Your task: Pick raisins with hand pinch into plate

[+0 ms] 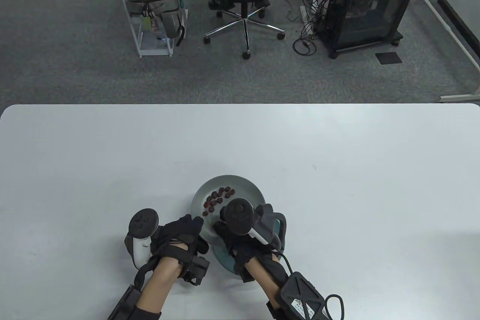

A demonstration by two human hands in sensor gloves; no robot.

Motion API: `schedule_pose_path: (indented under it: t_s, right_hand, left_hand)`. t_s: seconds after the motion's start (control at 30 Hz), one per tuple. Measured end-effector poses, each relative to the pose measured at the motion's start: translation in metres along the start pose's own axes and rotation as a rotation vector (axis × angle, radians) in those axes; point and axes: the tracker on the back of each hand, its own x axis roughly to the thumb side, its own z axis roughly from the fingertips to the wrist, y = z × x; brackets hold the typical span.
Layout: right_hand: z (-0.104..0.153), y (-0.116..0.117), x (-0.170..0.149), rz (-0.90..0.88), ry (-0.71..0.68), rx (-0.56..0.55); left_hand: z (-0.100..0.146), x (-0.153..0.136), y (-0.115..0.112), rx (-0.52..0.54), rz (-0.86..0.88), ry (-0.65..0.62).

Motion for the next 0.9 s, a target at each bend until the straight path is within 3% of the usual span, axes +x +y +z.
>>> schedule_pose_path:
  t_s: [0.53,0.9]
  right_hand:
    - [-0.017,0.018,0.000,0.098,0.121,0.123]
    - [-0.024,0.027,-0.001,0.110,0.158,0.123]
  left_hand:
    - [0.000,0.000,-0.009,-0.028,-0.042,-0.003]
    - [0.000,0.000,-0.012,-0.035,-0.063,0.003]
